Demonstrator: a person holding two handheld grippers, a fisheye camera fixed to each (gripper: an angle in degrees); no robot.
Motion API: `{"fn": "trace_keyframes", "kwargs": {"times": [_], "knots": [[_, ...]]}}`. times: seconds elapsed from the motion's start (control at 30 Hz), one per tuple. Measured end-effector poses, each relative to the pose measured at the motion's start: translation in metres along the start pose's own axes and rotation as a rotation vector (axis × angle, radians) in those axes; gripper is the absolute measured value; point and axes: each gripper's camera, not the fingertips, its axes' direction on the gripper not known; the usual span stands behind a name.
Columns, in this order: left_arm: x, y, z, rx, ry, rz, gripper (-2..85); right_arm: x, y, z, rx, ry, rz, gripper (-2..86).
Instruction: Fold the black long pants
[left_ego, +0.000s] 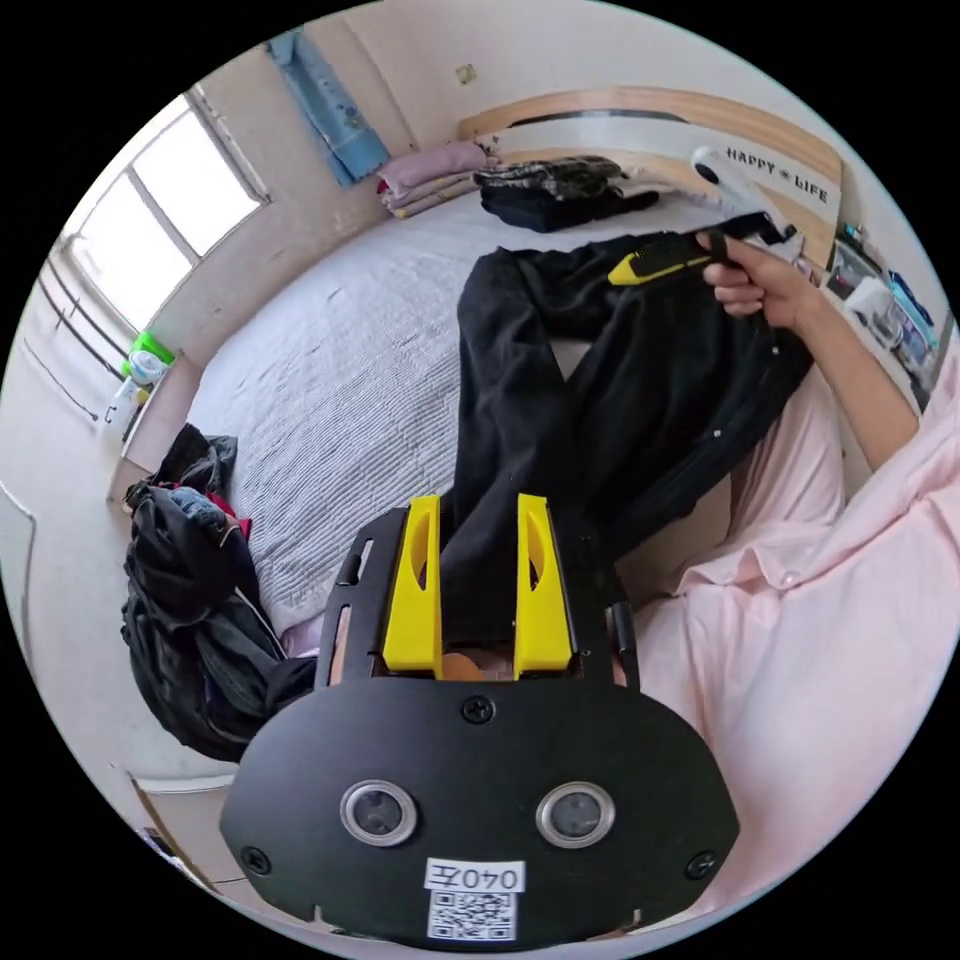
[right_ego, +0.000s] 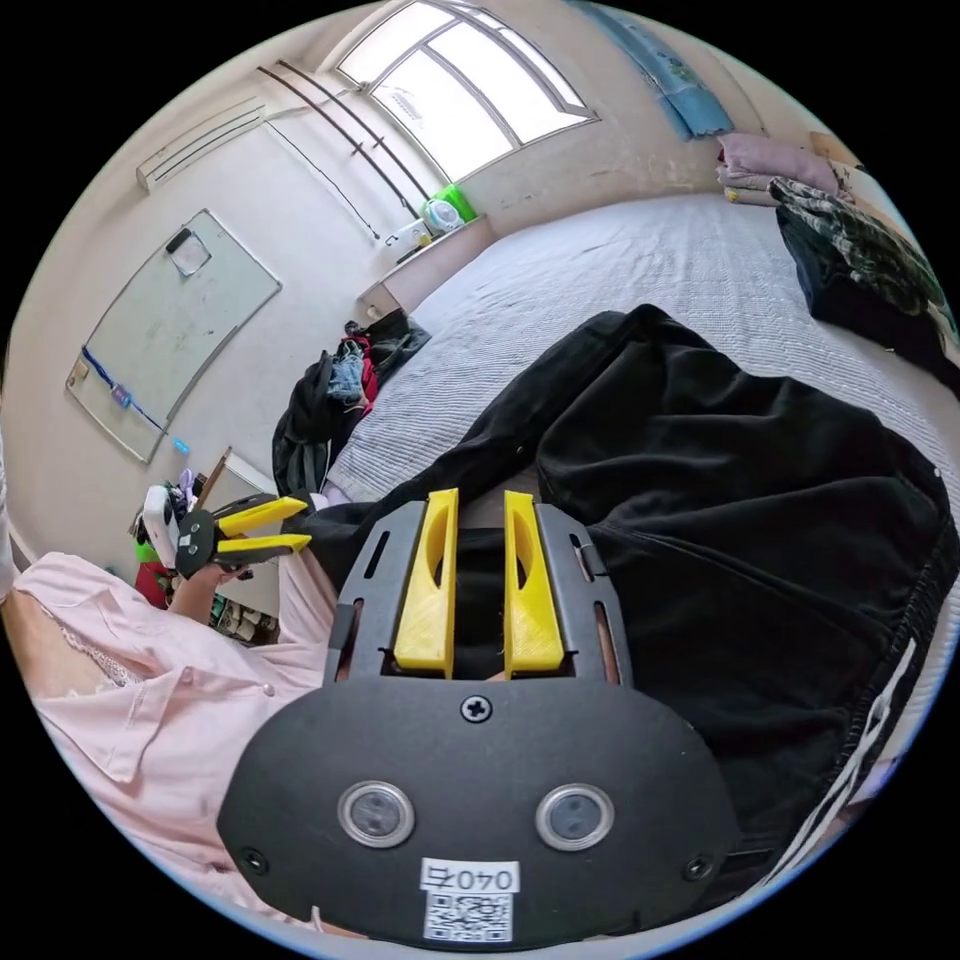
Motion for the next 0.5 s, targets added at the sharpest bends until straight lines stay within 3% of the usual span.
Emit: {"fn": "trace_keyframes", "kwargs": {"times": [0.13, 0.33, 0.4, 0.5], "knots": [[-0.002, -0.002, 0.024, -0.052, -0.13, 0.111, 6.3, -0.008, 0.004, -0.007, 0.044, -0.028, 0.039, 6.3], [-0.034, -0.035, 0.061, -0.1, -0.143, 0.222, -0.2, -0.015, 0.014, -0.018, 0.044, -0.02, 0.077, 6.0], [-0.078, -0.054, 0.045, -0.069, -0.082, 0.196, -0.6, -0.016, 0.02, -0.031, 0.073, 0.054, 0.104, 5.8], [-0.223, -0.084, 0.022, 0.027, 0.25, -0.062, -0.8, -0.015, 0.03, -0.061, 0.153, 0.105, 0.146, 5.0]]}}
